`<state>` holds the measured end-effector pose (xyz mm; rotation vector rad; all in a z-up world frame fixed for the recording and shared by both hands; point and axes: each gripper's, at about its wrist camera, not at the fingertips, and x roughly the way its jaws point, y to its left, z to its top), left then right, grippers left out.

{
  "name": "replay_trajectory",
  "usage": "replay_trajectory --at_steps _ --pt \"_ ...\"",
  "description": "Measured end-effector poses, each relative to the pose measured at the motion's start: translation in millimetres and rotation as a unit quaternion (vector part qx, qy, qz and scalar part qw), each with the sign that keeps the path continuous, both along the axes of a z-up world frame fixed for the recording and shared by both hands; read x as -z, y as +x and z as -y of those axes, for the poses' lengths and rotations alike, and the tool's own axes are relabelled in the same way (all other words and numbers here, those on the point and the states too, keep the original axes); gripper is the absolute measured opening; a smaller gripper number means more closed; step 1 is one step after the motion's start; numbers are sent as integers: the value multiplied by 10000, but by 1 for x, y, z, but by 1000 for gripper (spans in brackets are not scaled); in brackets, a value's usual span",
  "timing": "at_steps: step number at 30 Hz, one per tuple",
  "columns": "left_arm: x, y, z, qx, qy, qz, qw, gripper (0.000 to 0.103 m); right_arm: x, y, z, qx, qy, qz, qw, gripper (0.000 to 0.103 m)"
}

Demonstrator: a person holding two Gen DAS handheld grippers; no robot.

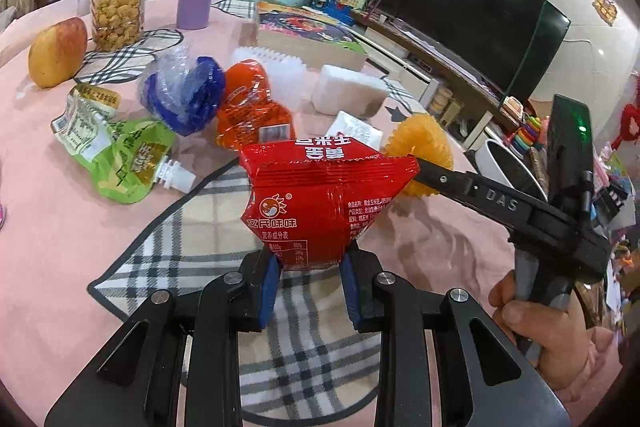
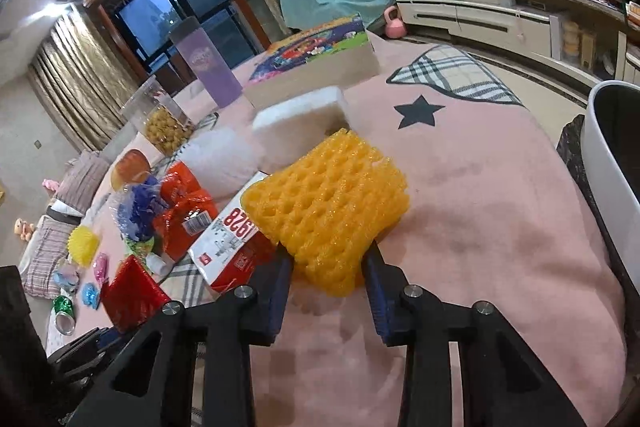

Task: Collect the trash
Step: 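Lift the red snack bag with the left gripper while the right lifts the yellow foam net toward the bin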

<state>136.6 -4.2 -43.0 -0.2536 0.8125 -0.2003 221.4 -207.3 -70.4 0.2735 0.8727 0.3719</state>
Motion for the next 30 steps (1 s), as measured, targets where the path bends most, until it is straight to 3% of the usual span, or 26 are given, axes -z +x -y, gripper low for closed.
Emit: replay_trajectory --at_steps 14,30 --pt "-9 11 65 716 17 44 9974 26 -30 -44 63 333 134 222 9991 33" --pt "-23 26 157 1645 140 152 9862 26 -42 -67 158 1203 58 218 9925 33"
